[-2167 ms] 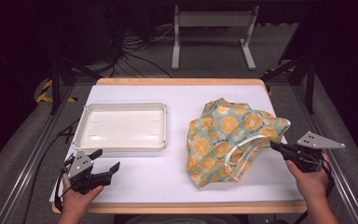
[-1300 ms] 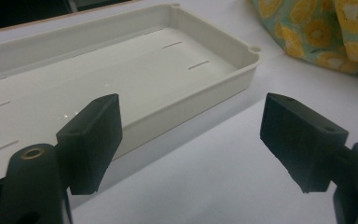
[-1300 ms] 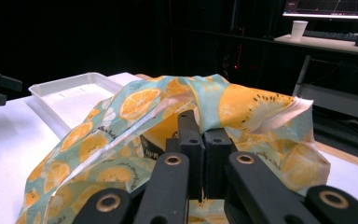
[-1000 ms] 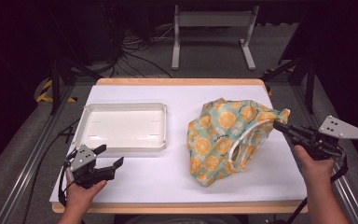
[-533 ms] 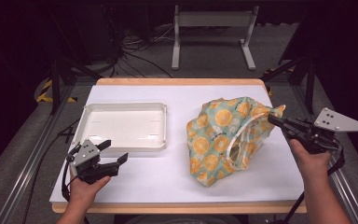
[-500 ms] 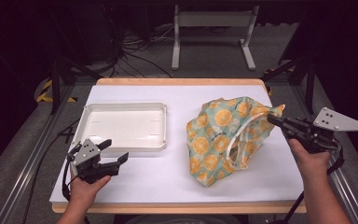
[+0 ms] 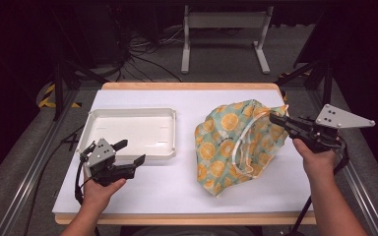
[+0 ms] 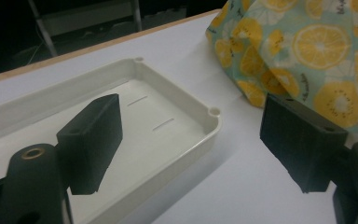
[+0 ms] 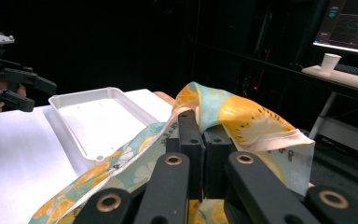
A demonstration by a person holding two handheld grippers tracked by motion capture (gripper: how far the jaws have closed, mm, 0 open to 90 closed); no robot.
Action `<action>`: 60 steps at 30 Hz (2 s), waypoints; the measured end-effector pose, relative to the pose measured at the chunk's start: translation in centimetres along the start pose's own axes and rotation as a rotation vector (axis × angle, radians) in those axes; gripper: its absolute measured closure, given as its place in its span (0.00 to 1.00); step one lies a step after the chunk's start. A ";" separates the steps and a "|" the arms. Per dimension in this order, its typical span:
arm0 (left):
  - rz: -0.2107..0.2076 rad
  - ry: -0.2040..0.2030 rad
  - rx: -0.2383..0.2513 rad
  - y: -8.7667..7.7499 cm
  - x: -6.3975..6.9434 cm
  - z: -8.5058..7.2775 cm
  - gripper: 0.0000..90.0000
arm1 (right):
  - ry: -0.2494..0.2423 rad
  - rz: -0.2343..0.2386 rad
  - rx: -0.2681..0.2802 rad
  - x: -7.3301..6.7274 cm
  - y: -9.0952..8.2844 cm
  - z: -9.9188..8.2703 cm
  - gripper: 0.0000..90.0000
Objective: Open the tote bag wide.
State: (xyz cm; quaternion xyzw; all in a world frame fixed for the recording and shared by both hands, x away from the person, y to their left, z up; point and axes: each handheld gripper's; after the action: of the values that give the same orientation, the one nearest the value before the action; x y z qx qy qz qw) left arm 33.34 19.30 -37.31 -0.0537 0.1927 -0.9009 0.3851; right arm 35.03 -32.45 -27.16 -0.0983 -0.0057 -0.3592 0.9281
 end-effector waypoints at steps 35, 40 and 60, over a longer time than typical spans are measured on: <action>-0.180 0.088 0.058 5.7 3.7 9.0 0.23 | -0.041 0.074 -0.005 -1.5 6.0 3.3 0.98; -0.216 0.093 0.060 7.2 4.3 10.3 0.23 | -0.040 0.085 -0.001 -1.5 6.4 3.4 0.98; -0.328 0.117 0.106 12.4 5.4 14.0 0.17 | -0.007 0.131 0.017 -0.8 6.8 3.3 0.98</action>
State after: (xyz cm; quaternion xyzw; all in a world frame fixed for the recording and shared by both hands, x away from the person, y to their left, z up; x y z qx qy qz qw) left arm 41.40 3.38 -29.50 -0.0116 0.1557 -0.9622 0.2233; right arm 39.14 -26.39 -25.18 -0.0918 -0.0058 -0.2970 0.9504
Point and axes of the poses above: each handheld gripper's, and its own axes: y roughly forward along the jaws, z roughly out of its top, x roughly to its right, and after that the axes turned 4 degrees about y, right-handed
